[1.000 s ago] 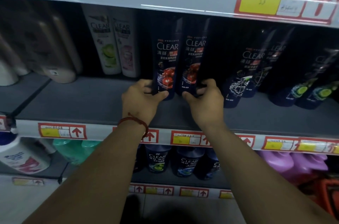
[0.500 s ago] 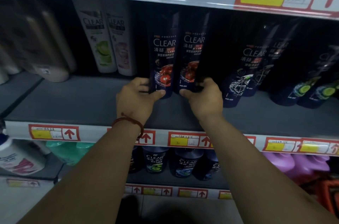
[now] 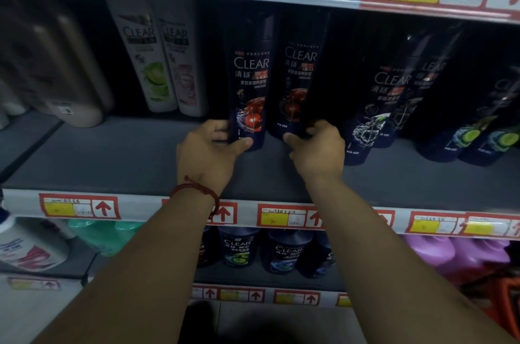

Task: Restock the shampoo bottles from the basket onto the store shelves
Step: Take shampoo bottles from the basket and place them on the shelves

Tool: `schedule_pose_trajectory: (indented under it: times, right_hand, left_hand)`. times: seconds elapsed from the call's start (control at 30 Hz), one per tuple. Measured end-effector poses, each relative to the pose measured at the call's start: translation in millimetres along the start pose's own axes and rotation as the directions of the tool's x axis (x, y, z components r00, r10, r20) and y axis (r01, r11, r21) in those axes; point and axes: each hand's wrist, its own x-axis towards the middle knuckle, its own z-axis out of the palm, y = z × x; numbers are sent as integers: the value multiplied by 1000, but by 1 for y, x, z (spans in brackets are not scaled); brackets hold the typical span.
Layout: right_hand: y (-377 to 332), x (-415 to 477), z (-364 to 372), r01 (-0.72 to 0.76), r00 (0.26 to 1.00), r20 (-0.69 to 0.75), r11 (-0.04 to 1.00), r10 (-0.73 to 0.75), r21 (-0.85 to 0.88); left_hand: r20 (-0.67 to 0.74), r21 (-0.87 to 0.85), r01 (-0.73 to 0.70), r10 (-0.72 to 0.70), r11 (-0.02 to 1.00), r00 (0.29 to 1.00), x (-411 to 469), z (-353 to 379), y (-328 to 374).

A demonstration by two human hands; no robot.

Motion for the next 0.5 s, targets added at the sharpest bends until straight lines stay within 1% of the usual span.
schedule_pose_trajectory:
  times: [0.17,0.2,0.27,0.3,0.33,0.37,0.43,0.5]
  right_hand:
    - [-2,-3,-6,-1,1000,23,999,1,32]
    - [-1,-5,-8,-21,999,39,996,17,81]
    - [0,-10,-10,-100,993,83,957,80,271]
    - [0,-13,-12,-168,984,120,901,130,400]
    - [-2,-17,-14,-246,968,169,814,183,527]
    - [-4,-21,-18,-320,947,224,704,230,633]
    - [-7,-26,-26,-422,906,328,499,268,757]
    - [-8,-27,-32,-506,861,447,311,243,805]
  left_hand:
    - [14,-18,-3,3,1000,1000,0,-2,0]
    - [18,-20,0,1,1000,1000,1,-2,0]
    - [20,-25,10,-9,1000,1000,0,-3,-1]
    - [19,-31,13,-13,999,1000,0,-3,0]
    - [20,-37,18,-17,999,1000,-1,-4,0]
    - [22,-41,22,-21,999,1000,-2,-4,1]
    - [25,-47,30,-29,998,999,-2,-4,1]
    - [22,-50,35,-34,998,999,-2,-4,2]
